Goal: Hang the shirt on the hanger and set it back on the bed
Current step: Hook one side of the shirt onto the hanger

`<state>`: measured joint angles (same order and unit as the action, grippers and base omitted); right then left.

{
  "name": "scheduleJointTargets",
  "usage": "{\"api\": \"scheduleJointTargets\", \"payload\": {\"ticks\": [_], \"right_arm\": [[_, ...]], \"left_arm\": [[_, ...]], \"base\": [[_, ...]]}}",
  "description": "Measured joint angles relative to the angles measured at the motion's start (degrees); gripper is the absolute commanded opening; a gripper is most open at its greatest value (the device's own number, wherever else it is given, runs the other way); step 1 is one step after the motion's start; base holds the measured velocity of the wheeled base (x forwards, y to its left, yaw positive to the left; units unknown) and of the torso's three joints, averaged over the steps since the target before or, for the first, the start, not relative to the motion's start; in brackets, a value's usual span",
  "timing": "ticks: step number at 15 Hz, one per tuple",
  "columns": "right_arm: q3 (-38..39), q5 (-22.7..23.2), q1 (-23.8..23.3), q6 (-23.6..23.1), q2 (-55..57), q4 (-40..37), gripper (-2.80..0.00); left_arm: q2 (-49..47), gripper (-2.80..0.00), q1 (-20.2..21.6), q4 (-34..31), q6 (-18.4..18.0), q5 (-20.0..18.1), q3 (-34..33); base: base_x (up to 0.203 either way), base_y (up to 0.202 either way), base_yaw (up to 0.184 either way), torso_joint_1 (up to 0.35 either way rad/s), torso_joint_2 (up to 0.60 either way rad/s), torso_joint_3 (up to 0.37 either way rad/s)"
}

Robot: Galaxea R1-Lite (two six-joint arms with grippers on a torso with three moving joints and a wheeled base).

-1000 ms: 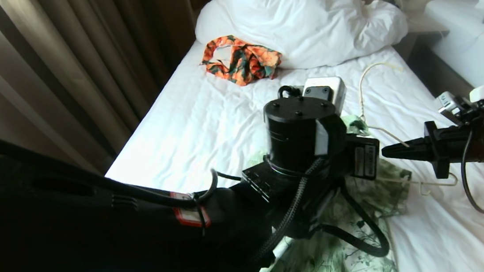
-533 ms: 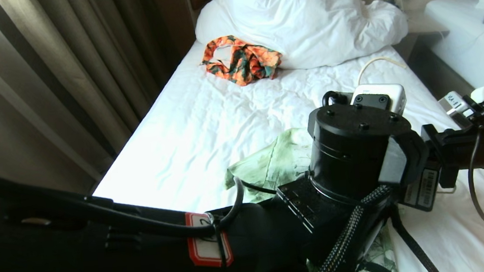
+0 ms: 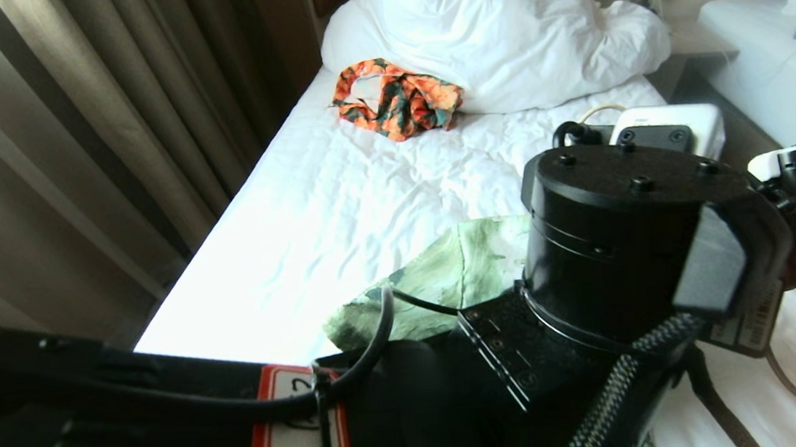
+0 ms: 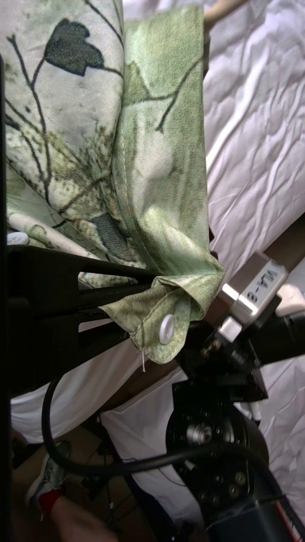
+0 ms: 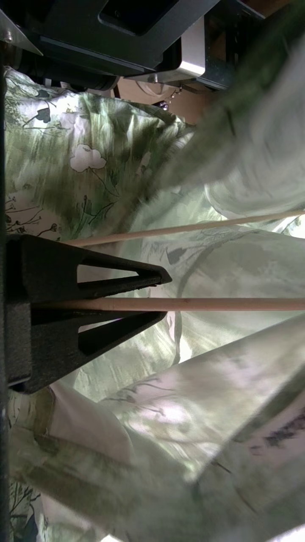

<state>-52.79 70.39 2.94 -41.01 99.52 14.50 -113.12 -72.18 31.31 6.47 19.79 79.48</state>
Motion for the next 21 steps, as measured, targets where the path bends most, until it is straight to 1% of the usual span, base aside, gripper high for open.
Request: {"api": "scheduleJointTargets", "payload": {"ticks": [3, 7, 8, 12, 15, 19, 20, 21], "right_arm": [[0.2, 0.0, 0.2, 0.0, -0.2, 0.0, -2.8], [1.2, 0.0, 0.5, 0.0, -1.5, 0.0, -2.8], [1.6, 0.0, 0.6, 0.0, -1.8, 0.0, -2.8], [2.0, 0.0, 0.9, 0.0, -2.6, 0.0, -2.8], [2.0, 0.0, 0.7, 0.0, -2.7, 0.0, -2.8], [1.0, 0.0, 0.3, 0.7, -1.7, 0.1, -2.8], [0.9, 0.0, 0.1, 0.7, -1.5, 0.1, -2.8], [0.9, 0.0, 0.0, 0.7, -1.3, 0.1, -2.8]], "left_arm": [[-0.7, -2.8, -1.9, 0.0, -0.8, 0.0, -0.1], [-1.6, -2.8, -2.0, 0.1, -0.8, 0.0, -0.1], [-1.7, 0.0, -2.0, 0.1, -0.9, 0.3, -0.2], [-0.8, 0.0, -2.0, 0.0, -0.8, 1.8, -1.4], [1.2, 0.0, -2.6, 0.0, -0.8, 4.4, -3.8], [4.6, 0.0, -2.8, 0.1, -0.6, 5.0, -10.4], [5.8, -2.8, -2.8, 0.1, -0.6, 5.1, -12.4], [7.1, -2.8, -2.7, 0.1, -0.6, 5.3, -14.0]], "base": [[0.0, 0.0, 0.0, 0.0, 0.0, 0.0], [0.0, 0.0, 0.0, 0.0, 0.0, 0.0], [0.0, 0.0, 0.0, 0.0, 0.0, 0.0], [0.0, 0.0, 0.0, 0.0, 0.0, 0.0], [0.0, 0.0, 0.0, 0.0, 0.0, 0.0], [0.0, 0.0, 0.0, 0.0, 0.0, 0.0], [0.0, 0.0, 0.0, 0.0, 0.0, 0.0], [0.0, 0.0, 0.0, 0.0, 0.0, 0.0]]}}
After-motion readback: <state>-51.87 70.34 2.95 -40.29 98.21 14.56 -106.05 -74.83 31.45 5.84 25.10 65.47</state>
